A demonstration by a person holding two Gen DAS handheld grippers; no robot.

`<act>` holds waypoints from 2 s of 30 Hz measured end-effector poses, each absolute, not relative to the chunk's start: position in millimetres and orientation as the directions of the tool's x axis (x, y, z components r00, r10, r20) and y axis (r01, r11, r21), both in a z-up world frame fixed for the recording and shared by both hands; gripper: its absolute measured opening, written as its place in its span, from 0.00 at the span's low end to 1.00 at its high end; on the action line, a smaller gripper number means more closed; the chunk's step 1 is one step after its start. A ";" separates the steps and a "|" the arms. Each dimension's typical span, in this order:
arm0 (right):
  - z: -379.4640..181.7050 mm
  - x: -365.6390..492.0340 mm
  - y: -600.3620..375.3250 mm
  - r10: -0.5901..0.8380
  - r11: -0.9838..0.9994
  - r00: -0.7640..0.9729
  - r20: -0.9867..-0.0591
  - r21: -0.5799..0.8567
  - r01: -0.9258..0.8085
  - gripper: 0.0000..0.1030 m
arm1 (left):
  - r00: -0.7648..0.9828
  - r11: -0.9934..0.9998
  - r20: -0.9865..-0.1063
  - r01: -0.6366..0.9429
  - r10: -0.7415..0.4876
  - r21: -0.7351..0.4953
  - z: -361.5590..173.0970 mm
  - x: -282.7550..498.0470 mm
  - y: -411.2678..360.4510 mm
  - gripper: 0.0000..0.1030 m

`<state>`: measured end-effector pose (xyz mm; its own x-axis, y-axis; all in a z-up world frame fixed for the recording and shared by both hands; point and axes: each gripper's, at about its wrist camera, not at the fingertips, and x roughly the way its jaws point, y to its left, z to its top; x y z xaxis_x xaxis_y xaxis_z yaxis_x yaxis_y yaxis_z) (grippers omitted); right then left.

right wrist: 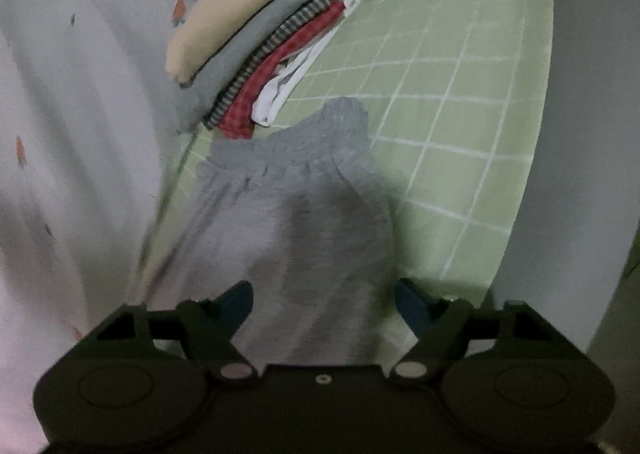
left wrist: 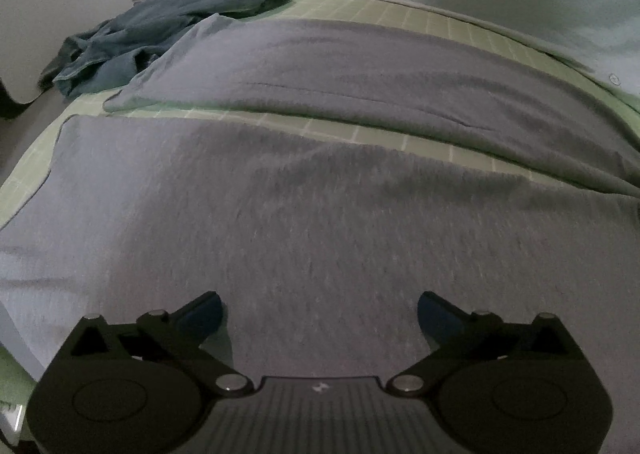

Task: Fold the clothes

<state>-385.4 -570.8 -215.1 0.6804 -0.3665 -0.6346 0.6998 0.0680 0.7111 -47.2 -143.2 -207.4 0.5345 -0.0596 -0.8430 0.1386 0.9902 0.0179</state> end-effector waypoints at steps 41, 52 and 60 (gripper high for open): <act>-204.9 -341.3 -550.0 -0.428 0.065 0.459 -0.779 0.479 0.875 0.01 | 0.596 0.916 -0.793 -0.379 0.130 -0.134 -177.5 -44.8 109.4 0.40; -201.0 -329.6 -544.4 -0.465 -0.027 0.378 -0.801 0.440 0.898 0.01 | 0.558 0.874 -0.815 -0.463 0.158 -0.148 -194.9 -11.7 152.9 0.64; -173.9 -318.3 -539.2 -0.532 0.032 0.376 -0.759 0.426 0.904 0.02 | 0.602 0.875 -0.773 -0.466 0.202 -0.134 -167.4 -9.5 156.4 0.00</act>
<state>-318.3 -539.2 -173.9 0.3761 -0.5317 -0.7588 0.9043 0.0319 0.4258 -9.5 156.4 -167.4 0.6016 0.2016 -0.7729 -0.4655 0.8748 -0.1342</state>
